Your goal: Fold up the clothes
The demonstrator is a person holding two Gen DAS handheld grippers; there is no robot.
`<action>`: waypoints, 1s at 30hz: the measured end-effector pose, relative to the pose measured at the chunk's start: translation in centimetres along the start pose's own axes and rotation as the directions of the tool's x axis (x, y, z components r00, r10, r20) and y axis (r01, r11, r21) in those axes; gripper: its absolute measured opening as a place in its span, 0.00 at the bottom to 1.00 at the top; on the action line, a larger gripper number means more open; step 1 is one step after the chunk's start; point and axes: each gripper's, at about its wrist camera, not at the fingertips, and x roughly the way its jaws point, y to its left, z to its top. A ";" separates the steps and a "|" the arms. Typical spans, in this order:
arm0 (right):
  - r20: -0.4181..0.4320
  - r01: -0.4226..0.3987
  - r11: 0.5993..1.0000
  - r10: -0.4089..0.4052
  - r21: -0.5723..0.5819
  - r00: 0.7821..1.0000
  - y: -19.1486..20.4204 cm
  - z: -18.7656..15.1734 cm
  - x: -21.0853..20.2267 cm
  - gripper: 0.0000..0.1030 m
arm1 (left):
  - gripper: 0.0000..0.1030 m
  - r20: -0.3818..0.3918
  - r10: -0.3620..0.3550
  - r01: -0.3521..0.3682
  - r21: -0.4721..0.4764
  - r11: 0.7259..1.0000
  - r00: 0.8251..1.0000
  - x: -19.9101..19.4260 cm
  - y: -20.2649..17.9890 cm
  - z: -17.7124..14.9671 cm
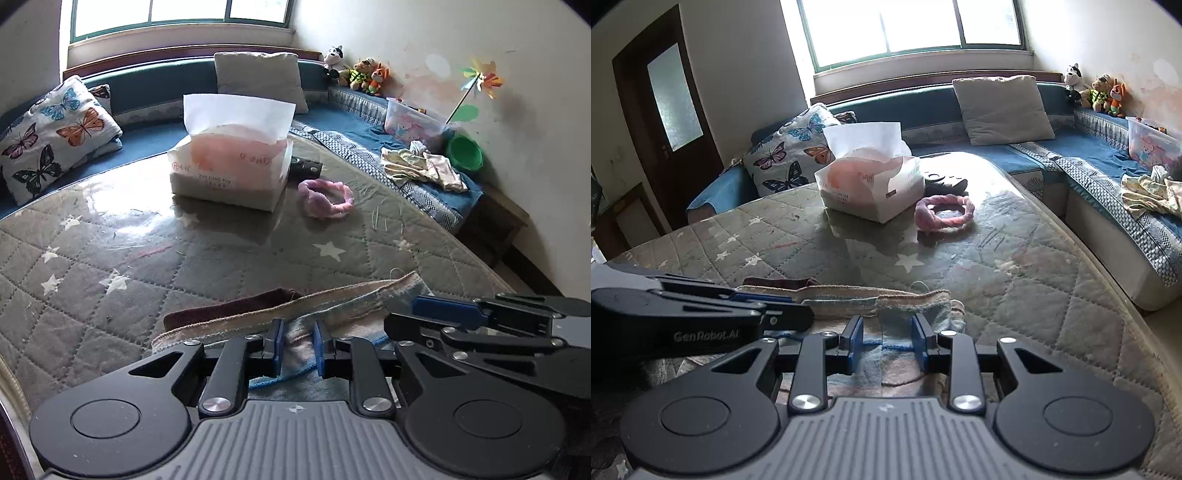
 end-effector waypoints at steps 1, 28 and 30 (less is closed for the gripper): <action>0.001 0.001 1.000 -0.001 -0.001 1.000 0.1 0.0 -0.3 0.28 | 0.19 0.004 0.001 -0.001 -0.001 1.000 1.000 -0.3 0.0 0.0; 0.010 0.002 1.000 -0.002 -0.026 1.000 2.3 -9.8 -12.0 0.38 | 0.38 -0.016 0.102 -0.102 0.019 0.995 0.995 -11.5 -0.2 -12.3; 0.025 0.010 1.000 -0.009 -0.029 1.000 2.6 -10.1 -12.5 0.43 | 0.38 -0.011 0.103 -0.103 0.007 0.995 0.995 -12.0 -0.1 -12.6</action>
